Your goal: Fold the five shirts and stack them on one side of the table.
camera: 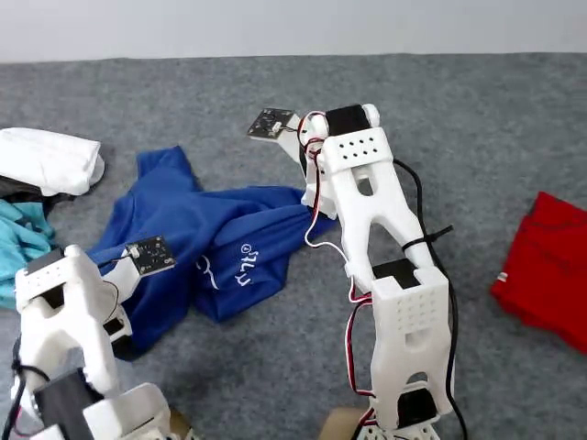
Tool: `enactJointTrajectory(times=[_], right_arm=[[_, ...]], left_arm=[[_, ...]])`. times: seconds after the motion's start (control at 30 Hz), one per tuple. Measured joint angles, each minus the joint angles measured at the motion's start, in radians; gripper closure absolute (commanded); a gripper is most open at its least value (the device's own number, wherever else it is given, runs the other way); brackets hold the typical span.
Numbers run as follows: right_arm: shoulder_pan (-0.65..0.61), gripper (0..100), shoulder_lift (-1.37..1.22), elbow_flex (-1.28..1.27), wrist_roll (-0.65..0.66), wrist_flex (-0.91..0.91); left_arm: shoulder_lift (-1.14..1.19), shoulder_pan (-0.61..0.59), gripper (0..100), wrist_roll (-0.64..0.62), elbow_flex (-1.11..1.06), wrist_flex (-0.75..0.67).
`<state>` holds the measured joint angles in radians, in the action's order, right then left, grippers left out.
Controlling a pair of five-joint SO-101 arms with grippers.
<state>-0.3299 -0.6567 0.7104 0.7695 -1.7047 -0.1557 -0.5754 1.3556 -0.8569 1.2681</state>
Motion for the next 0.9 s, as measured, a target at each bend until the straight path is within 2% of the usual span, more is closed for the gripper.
enactJointTrajectory(times=[0.23, 0.4, 0.6, 0.67, 0.8, 0.9], right_arm=[[0.0, 98.9, 0.0, 0.0, 0.0, 0.0], [0.0, 98.9, 0.005, 0.0, 0.0, 0.0], [0.0, 98.9, 0.038, 0.0, 0.0, 0.0], [0.0, 98.9, 0.04, 0.0, 0.0, -0.005], [-0.023, 98.9, 0.066, 0.0, -0.002, -0.008], [-0.055, 98.9, 0.112, 0.0, -0.002, -0.008]], left_arm=[[0.066, 0.0, 80, 0.0, 0.0, -0.04], [0.091, 0.0, 87, -0.035, 0.0, -0.098], [0.097, 0.014, 100, -0.044, -0.002, -0.1], [0.097, 0.031, 100, -0.044, -0.002, -0.098], [0.114, 0.054, 100, -0.055, 0.077, 0.017], [0.11, 0.058, 100, -0.075, 0.227, 0.123]])
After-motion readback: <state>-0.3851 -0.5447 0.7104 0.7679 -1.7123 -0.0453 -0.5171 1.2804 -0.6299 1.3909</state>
